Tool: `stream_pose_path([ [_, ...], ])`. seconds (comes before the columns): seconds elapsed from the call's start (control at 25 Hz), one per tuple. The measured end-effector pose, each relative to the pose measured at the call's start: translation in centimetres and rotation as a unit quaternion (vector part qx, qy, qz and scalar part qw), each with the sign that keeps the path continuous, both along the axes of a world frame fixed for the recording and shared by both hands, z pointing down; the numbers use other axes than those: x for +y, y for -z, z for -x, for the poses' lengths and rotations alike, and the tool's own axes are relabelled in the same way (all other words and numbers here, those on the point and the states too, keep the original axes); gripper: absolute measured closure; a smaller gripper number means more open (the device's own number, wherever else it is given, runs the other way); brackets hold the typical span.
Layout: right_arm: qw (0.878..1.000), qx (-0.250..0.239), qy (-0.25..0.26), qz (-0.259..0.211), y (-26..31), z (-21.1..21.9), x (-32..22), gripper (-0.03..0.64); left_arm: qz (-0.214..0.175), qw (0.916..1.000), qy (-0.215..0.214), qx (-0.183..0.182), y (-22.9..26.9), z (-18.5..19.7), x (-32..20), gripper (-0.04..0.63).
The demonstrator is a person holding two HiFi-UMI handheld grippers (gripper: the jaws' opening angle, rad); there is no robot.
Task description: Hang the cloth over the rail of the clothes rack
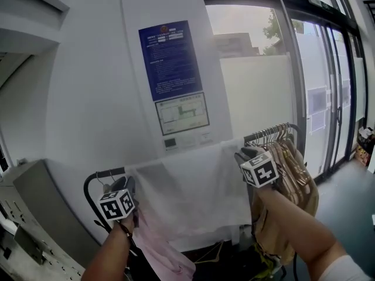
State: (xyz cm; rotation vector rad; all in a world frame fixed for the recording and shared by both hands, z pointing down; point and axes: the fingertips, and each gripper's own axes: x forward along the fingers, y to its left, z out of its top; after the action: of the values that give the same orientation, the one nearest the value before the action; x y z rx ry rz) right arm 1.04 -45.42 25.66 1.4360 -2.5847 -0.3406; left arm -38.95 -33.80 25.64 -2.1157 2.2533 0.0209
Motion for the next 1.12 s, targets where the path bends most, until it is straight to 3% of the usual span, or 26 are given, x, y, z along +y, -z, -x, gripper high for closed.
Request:
stream_pose_path([
  [0.32, 0.999, 0.007, -0.037, -0.001, -1.4, -0.9, -1.9, 0.529, -0.001, 0.9999, -0.013, -0.005, -0.4, -0.8, -1.7, 0.499],
  [0.44, 0.999, 0.004, -0.046, -0.004, -1.2, -1.5, -2.2, 0.577, 0.001, 0.9999, -0.008, -0.015, -0.2, -0.7, -1.8, 0.502],
  [0.64, 0.999, 0.002, -0.043, -0.007, -1.1, -1.8, -1.9, 0.608, -0.006, 0.9997, 0.002, -0.023, 0.5, -0.3, -1.1, 0.572],
  [0.84, 0.999, -0.003, -0.039, -0.021, 0.2, -2.3, -1.1, 0.611, -0.021, 0.9996, 0.003, -0.021, 1.3, 0.1, -0.1, 0.584],
  [1.12, 0.998, -0.009, -0.049, -0.042, 5.3, -4.2, -1.3, 0.611, -0.056, 0.9981, 0.015, 0.020, 5.2, 2.4, 1.4, 0.586],
])
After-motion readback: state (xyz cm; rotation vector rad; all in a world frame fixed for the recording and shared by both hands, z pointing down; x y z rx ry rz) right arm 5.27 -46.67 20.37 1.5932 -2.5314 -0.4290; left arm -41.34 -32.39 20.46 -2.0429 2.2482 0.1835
